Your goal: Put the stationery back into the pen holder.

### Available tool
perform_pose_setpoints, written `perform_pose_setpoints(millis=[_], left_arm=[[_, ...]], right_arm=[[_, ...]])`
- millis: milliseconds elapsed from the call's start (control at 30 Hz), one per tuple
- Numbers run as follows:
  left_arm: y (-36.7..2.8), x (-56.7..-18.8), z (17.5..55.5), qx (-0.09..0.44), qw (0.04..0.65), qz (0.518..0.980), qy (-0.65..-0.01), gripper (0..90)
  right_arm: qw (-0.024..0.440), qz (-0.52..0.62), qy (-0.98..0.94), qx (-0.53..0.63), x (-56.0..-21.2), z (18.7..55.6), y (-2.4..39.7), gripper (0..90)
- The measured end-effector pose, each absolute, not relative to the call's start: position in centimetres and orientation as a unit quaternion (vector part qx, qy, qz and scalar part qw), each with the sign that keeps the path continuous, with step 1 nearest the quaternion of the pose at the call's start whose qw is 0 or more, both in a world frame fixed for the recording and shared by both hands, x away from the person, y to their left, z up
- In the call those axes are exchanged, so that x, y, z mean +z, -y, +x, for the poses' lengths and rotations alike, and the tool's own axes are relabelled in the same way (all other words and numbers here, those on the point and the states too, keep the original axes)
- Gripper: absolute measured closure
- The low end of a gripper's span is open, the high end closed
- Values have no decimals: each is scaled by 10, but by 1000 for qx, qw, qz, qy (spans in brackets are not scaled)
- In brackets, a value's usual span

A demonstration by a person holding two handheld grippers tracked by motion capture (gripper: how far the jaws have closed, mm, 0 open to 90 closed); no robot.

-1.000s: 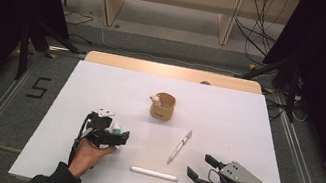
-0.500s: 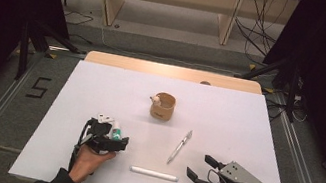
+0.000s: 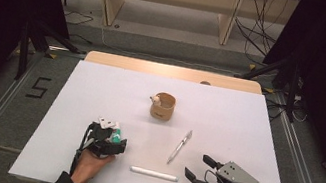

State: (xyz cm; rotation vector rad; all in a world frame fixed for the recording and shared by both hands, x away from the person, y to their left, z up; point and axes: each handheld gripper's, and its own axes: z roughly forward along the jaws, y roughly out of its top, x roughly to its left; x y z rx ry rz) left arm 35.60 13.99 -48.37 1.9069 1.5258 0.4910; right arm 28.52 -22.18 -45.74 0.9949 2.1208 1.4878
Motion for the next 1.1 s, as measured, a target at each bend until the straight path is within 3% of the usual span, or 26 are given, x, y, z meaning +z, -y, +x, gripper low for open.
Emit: perform_pose_setpoints(millis=[1100], left_arm=[[-132,-490,350,207,299,705,-608,502]], right_arm=[[184,350,-754,524,-457,285,219,247]])
